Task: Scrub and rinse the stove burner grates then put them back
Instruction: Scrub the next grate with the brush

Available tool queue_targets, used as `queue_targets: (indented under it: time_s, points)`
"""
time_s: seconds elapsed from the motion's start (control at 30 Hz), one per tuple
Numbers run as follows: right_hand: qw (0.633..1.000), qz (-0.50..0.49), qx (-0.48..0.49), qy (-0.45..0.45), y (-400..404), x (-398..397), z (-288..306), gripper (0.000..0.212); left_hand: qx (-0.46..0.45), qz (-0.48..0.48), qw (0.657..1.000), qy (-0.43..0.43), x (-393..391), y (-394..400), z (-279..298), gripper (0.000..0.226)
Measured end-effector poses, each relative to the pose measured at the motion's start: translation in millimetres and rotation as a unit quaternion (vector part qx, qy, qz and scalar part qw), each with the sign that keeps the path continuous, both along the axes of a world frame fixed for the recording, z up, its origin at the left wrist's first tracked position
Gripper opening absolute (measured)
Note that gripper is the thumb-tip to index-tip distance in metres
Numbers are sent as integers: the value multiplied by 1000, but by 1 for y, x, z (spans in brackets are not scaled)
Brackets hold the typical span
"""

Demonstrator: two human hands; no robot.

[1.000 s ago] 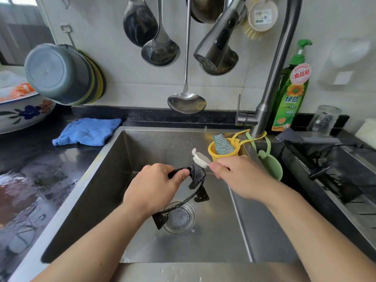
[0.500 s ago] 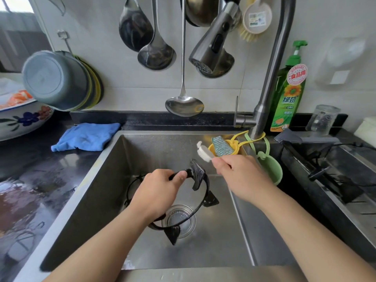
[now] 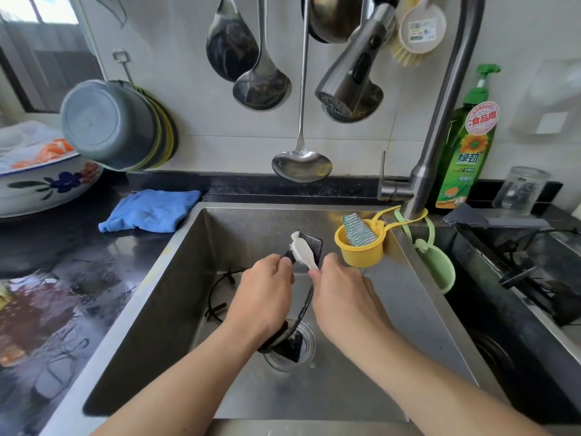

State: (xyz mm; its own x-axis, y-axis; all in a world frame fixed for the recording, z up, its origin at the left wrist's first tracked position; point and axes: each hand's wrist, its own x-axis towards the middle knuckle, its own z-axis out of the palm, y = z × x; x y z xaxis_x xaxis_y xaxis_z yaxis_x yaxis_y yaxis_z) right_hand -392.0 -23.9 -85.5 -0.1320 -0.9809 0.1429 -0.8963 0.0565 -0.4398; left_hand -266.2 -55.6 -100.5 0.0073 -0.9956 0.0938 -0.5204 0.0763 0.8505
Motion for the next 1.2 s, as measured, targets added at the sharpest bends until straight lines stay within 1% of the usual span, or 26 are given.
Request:
queue_targets:
  time_s: [0.17,0.2,0.3,0.37,0.47,0.53,0.6,0.7,0.73,0.77,0.83,0.87,0.9,1.0,1.07,1.13,1.2]
  points:
    - [1000,-21,-8,-20,-3,-1,5,26,-34,-14,997,-61,-4,8,-4,40]
    - [1000,-18,-1,-12,-2,1,5,26,-34,2,998,-50,-3,6,-5,40]
    - [997,12,69,22,7,-1,-7,27,-5,52,998,47,8,-5,-6,42]
    - [993,29,109,25,10,-9,-12,31,4,66,994,87,16,-12,-6,45]
    - [998,18,48,-35,3,-25,-2,35,19,63,991,117,26,-17,-3,46]
    - [998,-3,15,-66,-7,-40,2,35,43,52,989,132,31,-18,-3,45]
    - [994,-14,1,-106,-18,-51,-1,37,64,34,990,122,34,-17,-4,44]
    - [972,-7,3,-235,-24,-56,-11,37,92,-6,988,125,33,-14,-6,45]
    - [963,-3,5,-271,-24,-56,-13,35,103,-21,985,135,32,-13,-6,46]
    - [958,-3,4,-286,-25,-57,-15,32,116,-39,981,149,29,-11,-5,48]
    - [967,-6,-10,-254,-26,-62,-15,27,136,-74,972,177,24,-7,-2,49]
    - [972,-6,-13,-233,-25,-65,-12,28,140,-90,968,188,22,-5,0,50]
    - [972,-2,-6,-233,-24,-68,-9,31,141,-104,965,197,22,-4,2,51]
    - [943,42,60,-326,-21,-77,-1,38,135,-129,959,212,22,-1,7,53]
    - [935,70,67,-342,-19,-78,1,39,122,-134,958,221,23,0,8,52]
    - [945,71,38,-318,-20,-77,0,40,95,-134,962,218,24,-2,5,49]
    - [960,64,8,-273,-22,-72,-3,40,68,-150,969,184,25,-5,1,39]
